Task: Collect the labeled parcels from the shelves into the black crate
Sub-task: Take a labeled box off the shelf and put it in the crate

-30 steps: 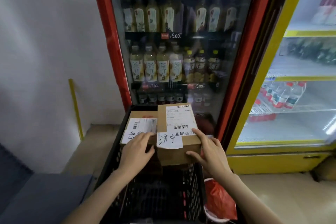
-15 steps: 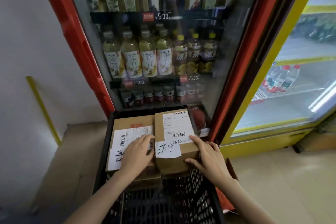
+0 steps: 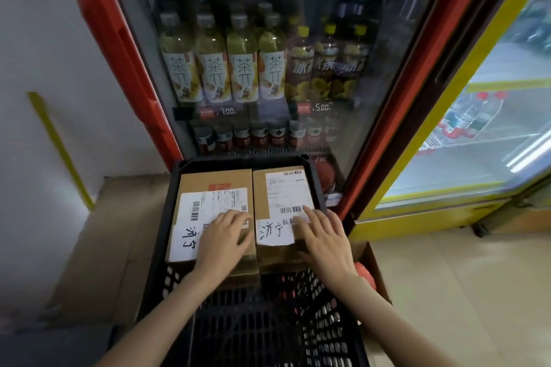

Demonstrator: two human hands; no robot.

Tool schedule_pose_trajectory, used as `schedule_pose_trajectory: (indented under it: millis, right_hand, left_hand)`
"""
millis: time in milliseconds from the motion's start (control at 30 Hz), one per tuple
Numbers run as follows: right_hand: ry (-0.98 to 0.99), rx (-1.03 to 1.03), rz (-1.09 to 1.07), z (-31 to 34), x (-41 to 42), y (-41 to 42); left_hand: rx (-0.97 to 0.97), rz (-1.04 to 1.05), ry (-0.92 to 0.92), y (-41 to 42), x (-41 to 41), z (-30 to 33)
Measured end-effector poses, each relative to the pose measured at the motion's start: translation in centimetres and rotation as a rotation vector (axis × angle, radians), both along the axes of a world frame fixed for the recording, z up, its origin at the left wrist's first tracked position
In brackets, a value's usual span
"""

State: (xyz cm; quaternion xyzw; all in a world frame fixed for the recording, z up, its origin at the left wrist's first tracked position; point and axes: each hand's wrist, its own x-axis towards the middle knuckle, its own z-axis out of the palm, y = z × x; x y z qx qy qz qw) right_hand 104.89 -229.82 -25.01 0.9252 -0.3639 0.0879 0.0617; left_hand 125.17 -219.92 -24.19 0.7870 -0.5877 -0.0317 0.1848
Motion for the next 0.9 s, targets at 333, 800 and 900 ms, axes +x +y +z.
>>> schedule_pose_trajectory:
  millis: [333,800,900]
  right_hand:
    - [0.143,0.118,0.043,-1.7,2.7,0.2]
    - [0.099,0.165,0.019,-2.3,4.5,0.5]
    - [0.117,0.237,0.048,-1.2,4.2,0.5]
  left_hand:
    - [-0.037,0.006,-0.008,-0.6,0.1,-0.6]
    - [-0.049,-0.067,-0.008,-0.5,1.2,-1.0]
    - [-0.03,-0.087,0.0,-0.2,1.4,-0.4]
